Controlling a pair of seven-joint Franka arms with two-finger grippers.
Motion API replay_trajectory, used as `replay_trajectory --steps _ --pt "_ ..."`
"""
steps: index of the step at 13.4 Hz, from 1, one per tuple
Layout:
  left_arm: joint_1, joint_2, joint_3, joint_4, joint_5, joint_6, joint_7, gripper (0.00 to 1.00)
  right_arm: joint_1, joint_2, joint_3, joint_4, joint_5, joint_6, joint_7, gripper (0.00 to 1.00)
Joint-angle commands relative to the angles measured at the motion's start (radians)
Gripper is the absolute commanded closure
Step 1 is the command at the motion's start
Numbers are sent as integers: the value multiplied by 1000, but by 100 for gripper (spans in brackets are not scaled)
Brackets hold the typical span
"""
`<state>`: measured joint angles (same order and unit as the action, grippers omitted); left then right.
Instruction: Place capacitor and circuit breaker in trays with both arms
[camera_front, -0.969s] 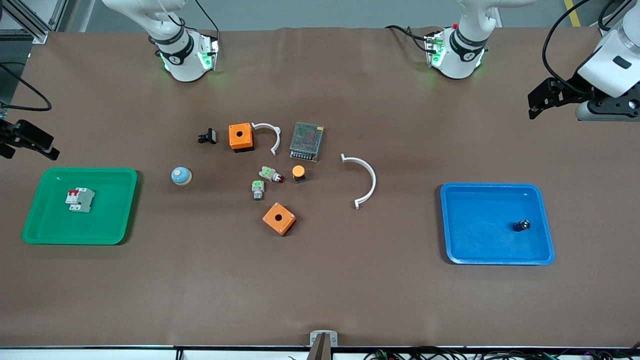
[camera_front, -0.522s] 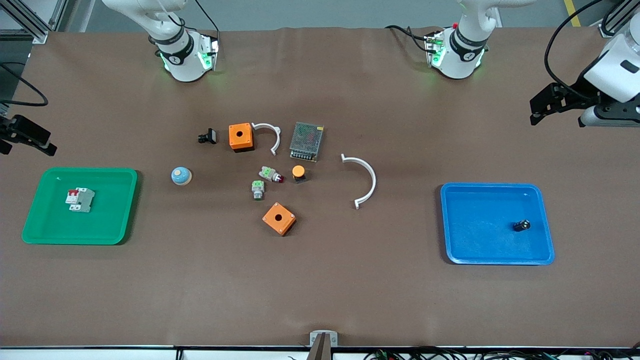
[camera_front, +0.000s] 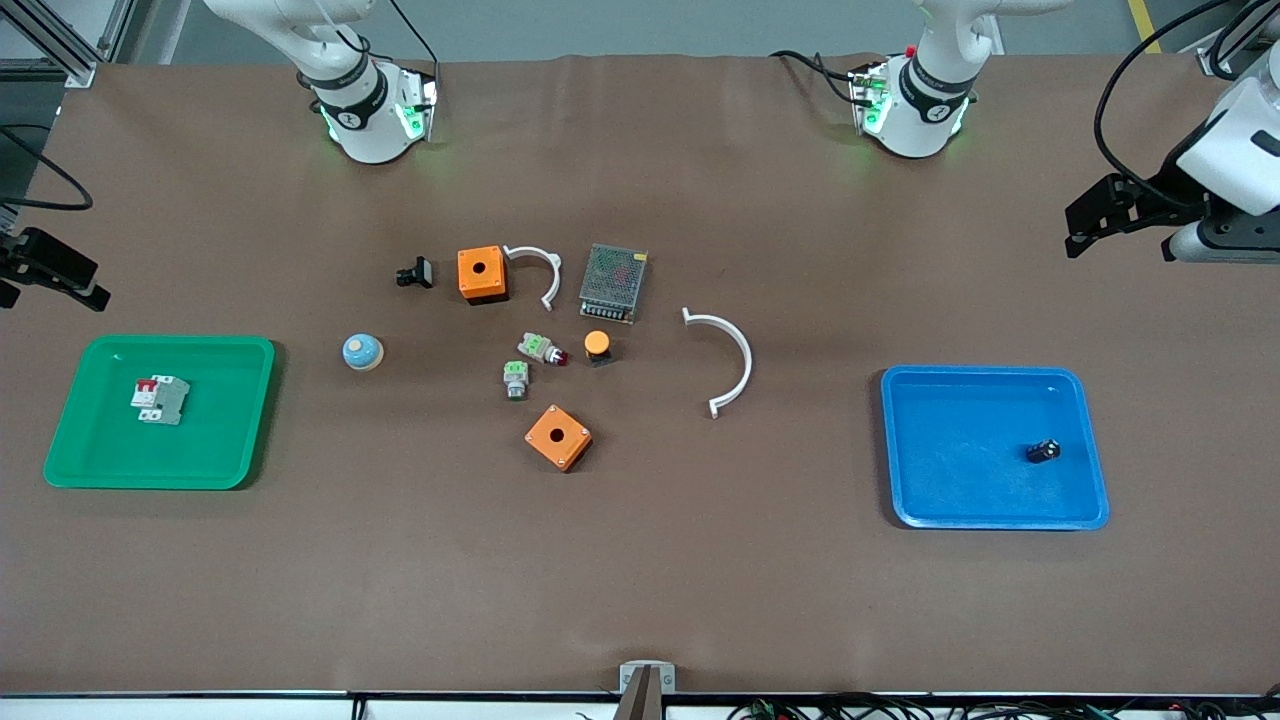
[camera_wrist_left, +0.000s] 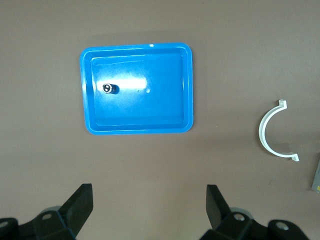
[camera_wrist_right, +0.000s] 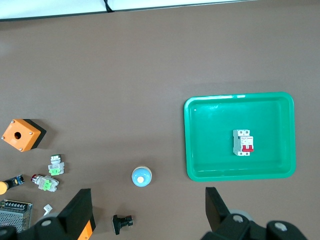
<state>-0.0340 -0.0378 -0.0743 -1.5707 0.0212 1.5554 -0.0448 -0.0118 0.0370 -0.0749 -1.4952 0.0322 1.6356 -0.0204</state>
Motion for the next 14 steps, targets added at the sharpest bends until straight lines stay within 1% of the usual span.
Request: replay_trajectory --steps 1,9,14 --pt "16 7 1 24 -1 -26 -4 0 3 9 -3 39 -3 -20 3 0" --pt "45 10 2 23 0 -31 -4 0 9 9 -3 39 -5 -20 5 0" --pt "45 22 2 26 2 -31 -7 0 0 11 -8 39 -11 -31 11 0"
